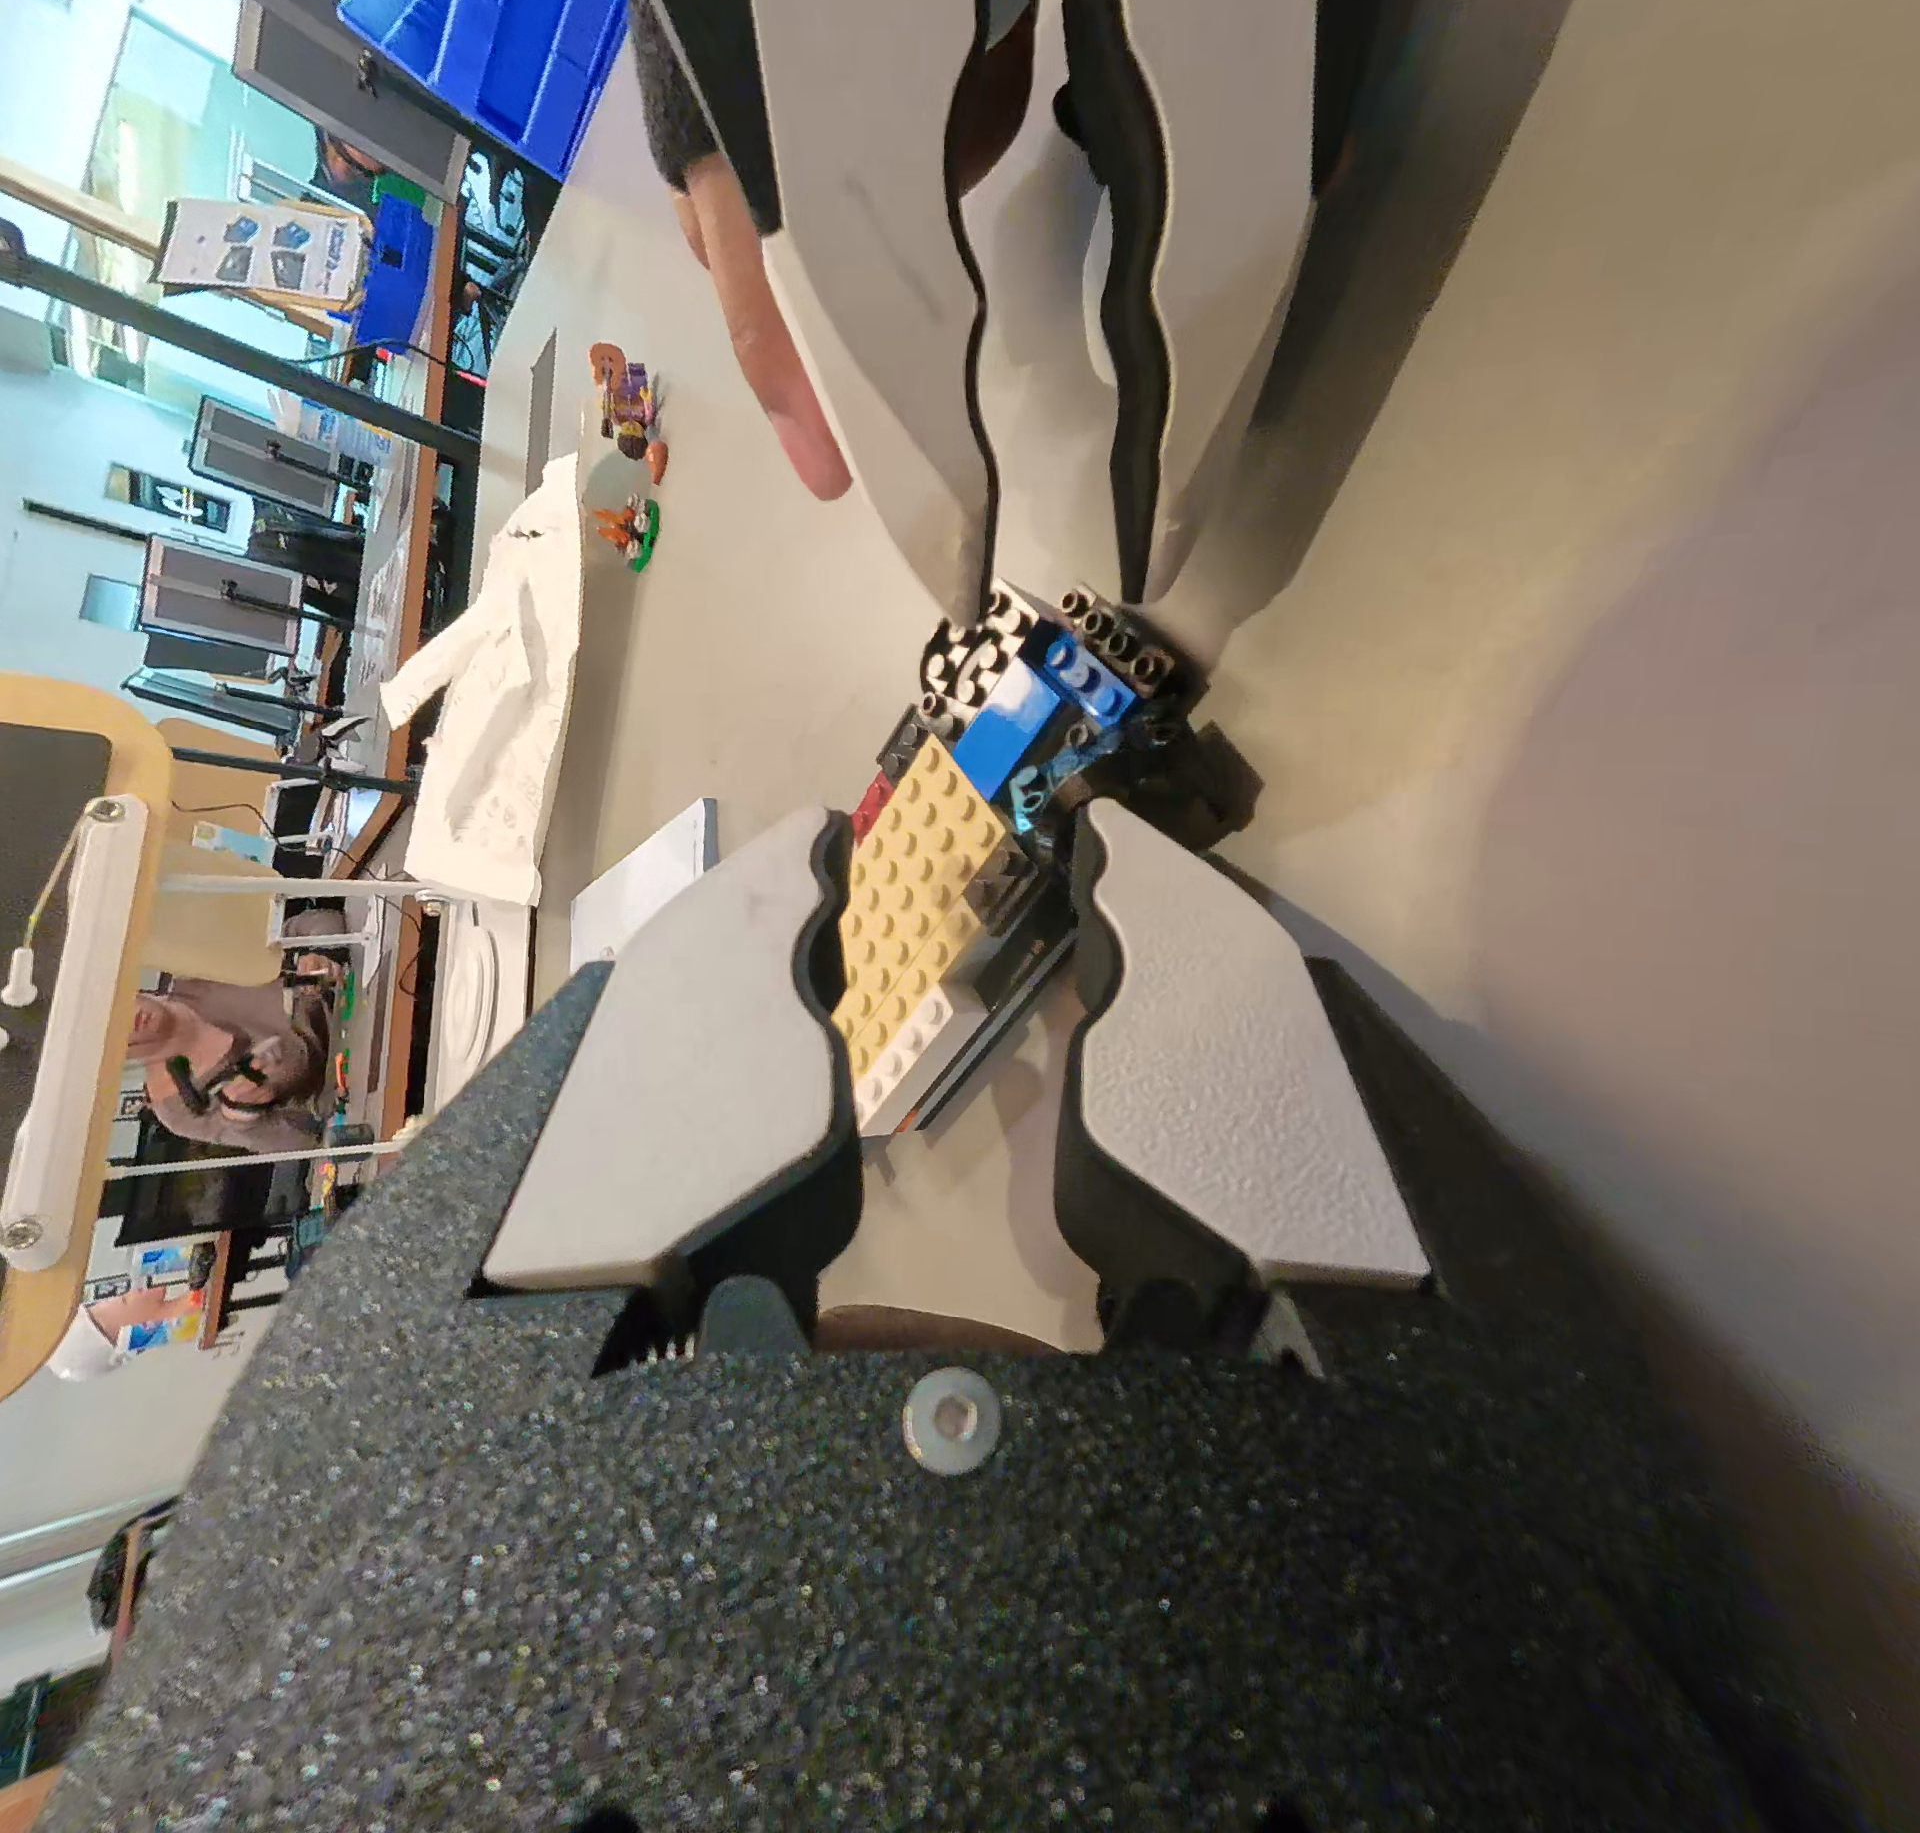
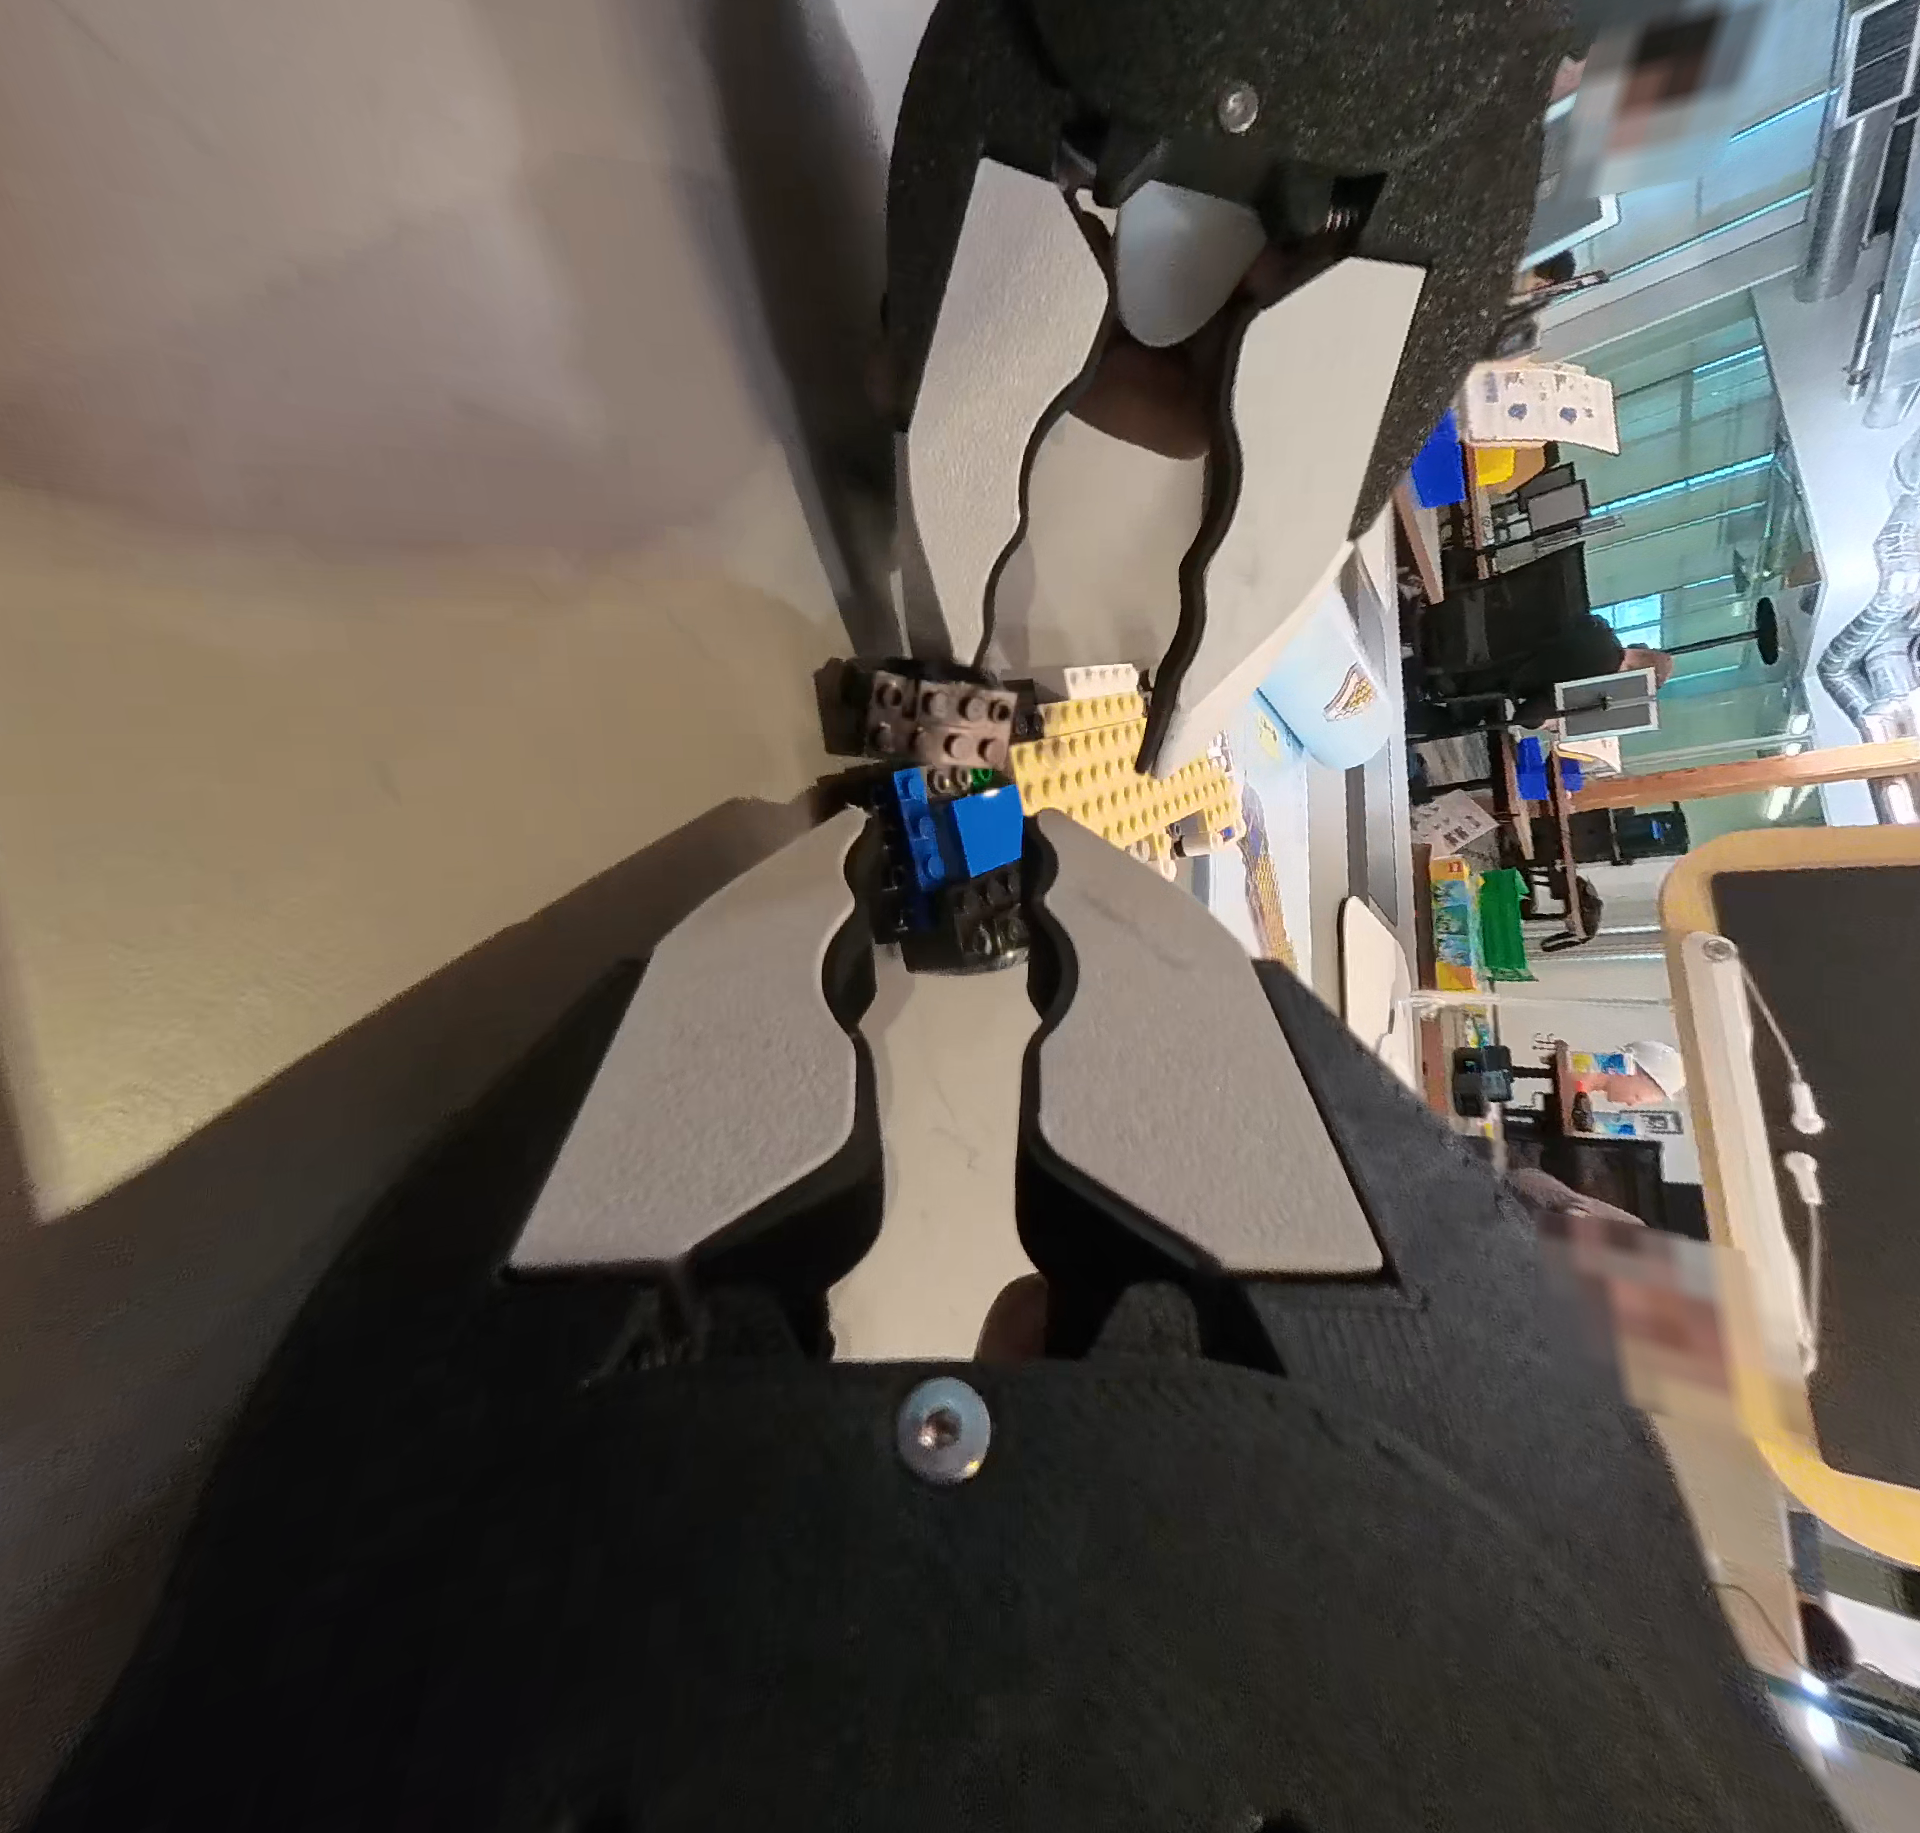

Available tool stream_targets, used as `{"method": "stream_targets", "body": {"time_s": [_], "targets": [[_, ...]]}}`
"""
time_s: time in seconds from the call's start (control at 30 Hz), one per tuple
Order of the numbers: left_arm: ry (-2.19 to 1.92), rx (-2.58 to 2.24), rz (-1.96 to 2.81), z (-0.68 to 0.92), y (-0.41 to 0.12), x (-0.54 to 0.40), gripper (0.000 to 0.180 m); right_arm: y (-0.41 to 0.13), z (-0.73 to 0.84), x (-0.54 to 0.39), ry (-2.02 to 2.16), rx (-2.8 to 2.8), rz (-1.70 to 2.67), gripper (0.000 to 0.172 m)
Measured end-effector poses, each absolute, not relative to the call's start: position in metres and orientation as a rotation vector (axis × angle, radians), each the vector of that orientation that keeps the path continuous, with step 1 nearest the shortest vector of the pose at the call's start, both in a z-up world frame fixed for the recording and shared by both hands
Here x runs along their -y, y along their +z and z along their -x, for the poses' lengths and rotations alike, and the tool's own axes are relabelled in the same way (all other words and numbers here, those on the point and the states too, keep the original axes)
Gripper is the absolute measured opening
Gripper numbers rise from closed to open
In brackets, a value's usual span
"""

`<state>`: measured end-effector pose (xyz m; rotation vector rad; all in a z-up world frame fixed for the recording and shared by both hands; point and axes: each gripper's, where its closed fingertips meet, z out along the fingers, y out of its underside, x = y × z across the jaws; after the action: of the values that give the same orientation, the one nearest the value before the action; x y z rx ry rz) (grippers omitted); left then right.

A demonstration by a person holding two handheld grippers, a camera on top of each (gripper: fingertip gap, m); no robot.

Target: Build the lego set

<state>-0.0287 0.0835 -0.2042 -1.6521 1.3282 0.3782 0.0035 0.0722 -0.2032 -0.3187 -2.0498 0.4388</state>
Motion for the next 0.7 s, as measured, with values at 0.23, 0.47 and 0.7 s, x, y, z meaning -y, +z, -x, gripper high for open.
{"method": "stream_targets", "body": {"time_s": [0.23, 0.47, 0.7], "targets": [[0.328, -1.342, 1.702, 0.027, -0.211, -0.078, 0.042, -0.199, -0.005, -0.087, 0.433, 2.049, 0.389, 0.025], [0.308, -1.331, 1.731, 0.025, -0.213, -0.079, 0.041, -0.193, -0.005, -0.088, 0.495, 2.040, 0.440, 0.025], [0.321, -1.292, 1.765, 0.029, -0.213, -0.082, 0.039, -0.202, 0.000, -0.054, 0.528, 2.073, 0.373, 0.027]]}}
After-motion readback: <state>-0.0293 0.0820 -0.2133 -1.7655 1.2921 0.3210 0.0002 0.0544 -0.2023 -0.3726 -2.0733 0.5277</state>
